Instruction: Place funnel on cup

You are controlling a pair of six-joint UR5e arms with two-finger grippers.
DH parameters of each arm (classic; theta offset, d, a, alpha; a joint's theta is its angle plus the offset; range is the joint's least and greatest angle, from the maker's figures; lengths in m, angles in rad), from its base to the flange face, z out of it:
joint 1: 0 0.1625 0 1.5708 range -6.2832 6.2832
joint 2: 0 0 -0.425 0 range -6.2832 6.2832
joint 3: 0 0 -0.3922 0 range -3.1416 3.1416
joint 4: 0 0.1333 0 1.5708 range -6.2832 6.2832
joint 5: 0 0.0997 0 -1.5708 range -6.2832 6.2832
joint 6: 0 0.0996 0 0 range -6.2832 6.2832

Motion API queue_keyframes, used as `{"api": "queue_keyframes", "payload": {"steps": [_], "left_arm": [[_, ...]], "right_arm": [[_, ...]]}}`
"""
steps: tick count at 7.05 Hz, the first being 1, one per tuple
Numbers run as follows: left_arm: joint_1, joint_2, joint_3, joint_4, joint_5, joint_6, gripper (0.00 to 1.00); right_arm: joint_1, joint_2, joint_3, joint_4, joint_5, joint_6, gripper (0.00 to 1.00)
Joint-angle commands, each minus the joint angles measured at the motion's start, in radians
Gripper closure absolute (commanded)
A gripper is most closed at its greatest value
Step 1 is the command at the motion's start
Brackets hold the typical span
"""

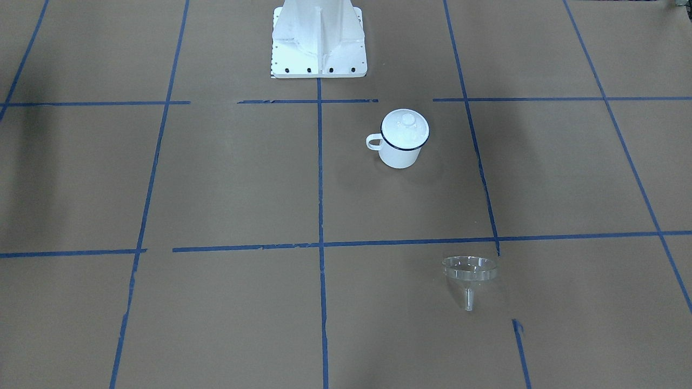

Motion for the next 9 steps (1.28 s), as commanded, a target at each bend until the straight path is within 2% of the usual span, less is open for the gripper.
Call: {"api": "queue_keyframes", "payload": {"steps": [1, 3, 6, 7, 9], "left_arm": [[0.156, -0.034, -0.170, 0.018, 0.007, -0.284, 0.00], [0.306, -0.114, -0.236, 0.017, 0.015, -0.509, 0.00], [0.593, -0.183, -0.324, 0.035, 0.196, -0.844, 0.00], [0.690, -0.241, -0.325, 0.091, 0.257, -0.941, 0.00], [0.808, -0.390, -0.274, 0.249, 0.283, -0.959, 0.00]], "right_arm": [[0.000, 0.001, -0.001, 0.000, 0.000, -0.001, 0.00], [0.000, 0.000, -0.001, 0.000, 0.000, -0.001, 0.00], [0.000, 0.000, 0.000, 0.000, 0.000, -0.001, 0.00], [0.000, 0.001, 0.000, 0.000, 0.000, -0.001, 0.00], [0.000, 0.001, 0.000, 0.000, 0.000, -0.001, 0.00]]}}
